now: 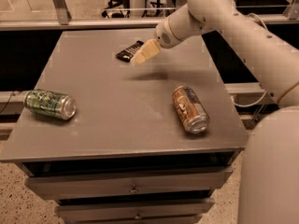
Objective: Pick rxbar chocolate
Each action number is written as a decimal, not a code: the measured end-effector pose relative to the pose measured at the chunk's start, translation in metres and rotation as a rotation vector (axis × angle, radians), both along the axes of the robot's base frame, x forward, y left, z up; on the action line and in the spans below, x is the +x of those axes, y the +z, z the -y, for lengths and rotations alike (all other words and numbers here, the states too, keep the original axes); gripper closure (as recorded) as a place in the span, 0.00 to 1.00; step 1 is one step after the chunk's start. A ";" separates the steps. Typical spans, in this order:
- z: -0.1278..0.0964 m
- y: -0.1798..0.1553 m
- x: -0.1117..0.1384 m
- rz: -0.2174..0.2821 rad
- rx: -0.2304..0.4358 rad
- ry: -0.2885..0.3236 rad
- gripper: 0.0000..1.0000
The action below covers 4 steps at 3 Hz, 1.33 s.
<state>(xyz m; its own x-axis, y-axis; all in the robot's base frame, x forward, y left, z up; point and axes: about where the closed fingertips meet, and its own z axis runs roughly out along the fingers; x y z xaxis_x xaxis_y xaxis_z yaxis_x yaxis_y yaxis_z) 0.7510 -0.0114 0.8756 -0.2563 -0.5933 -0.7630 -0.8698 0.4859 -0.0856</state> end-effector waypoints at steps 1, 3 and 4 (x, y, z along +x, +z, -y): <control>-0.010 -0.021 0.036 -0.021 0.075 -0.044 0.00; -0.027 -0.030 0.060 -0.014 0.130 -0.041 0.14; -0.030 -0.032 0.064 -0.015 0.145 -0.038 0.38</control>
Offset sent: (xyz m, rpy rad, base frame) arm 0.0729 0.0176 -0.0281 0.1576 0.0087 -0.0700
